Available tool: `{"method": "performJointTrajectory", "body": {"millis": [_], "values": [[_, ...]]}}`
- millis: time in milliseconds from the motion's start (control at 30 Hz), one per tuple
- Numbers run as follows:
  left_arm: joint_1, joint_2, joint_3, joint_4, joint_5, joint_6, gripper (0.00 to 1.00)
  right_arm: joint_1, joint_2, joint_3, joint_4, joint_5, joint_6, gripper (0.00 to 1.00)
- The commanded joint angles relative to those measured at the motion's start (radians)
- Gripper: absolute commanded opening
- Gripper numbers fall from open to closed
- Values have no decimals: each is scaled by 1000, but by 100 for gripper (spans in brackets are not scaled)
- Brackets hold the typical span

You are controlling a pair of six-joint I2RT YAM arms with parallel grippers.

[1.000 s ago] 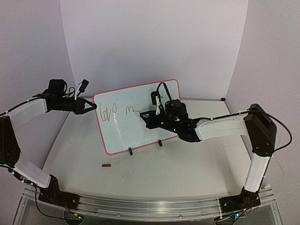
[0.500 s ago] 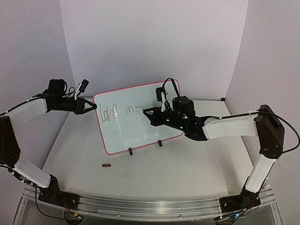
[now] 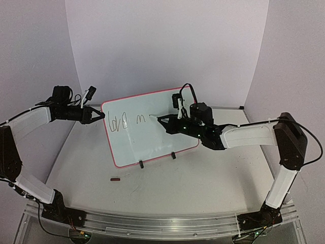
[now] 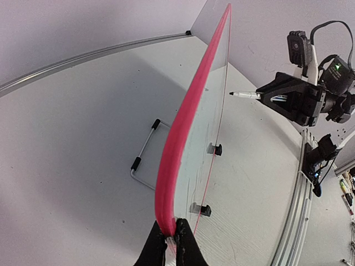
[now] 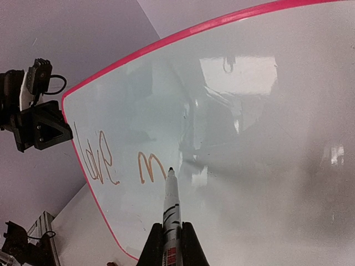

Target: Write a sentence on the whiteboard

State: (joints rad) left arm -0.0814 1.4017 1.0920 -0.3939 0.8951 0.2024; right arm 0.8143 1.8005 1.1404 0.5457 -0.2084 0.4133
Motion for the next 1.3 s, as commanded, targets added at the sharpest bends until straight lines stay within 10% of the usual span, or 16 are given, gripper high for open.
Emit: {"method": "performJointTrajectory", "body": {"millis": [0,1267], "values": [[1,11,29,-33,-56,33,0,-5,31,52,30,-24,9,0],[1,20,33,-37,-59,36,0,-21,105,49,-35,-33,4,0]]}}
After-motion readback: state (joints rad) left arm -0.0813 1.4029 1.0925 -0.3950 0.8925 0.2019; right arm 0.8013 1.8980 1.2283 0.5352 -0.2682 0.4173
